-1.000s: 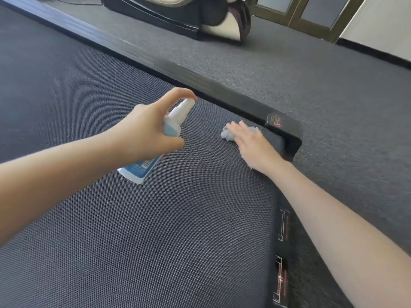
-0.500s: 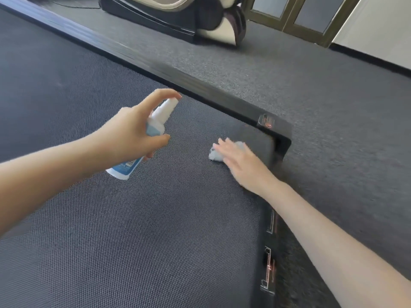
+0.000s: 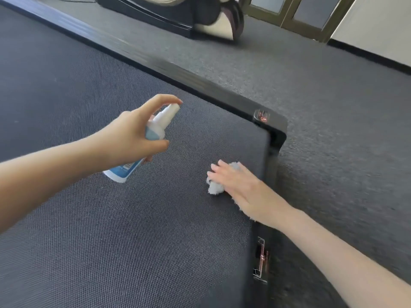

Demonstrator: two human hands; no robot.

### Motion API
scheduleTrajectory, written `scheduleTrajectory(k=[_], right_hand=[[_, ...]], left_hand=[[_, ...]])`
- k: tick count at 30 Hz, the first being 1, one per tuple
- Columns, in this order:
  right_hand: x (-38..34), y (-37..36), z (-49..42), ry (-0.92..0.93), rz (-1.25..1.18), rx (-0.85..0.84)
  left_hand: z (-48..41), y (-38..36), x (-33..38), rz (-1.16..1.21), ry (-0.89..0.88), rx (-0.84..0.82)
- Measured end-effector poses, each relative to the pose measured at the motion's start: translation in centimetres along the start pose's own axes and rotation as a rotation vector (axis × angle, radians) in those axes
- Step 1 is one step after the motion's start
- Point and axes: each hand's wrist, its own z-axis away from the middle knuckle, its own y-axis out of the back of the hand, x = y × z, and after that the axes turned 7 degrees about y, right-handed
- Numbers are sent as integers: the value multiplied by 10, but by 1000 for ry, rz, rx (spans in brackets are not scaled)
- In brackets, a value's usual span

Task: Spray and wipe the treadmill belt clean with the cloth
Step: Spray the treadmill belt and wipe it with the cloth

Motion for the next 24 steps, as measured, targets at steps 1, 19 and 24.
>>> scheduleTrajectory(k=[1,19,24], right_hand=[[18,5,-7,-61,-24,27],[66,31,-40,-495,-70,139],[-8,1,-13,-280,-54,86]], left_hand=[[0,0,0,-2,9,-10],[11,-1,13,-20,-4,-83],[30,9,16,-69,-34,-93]])
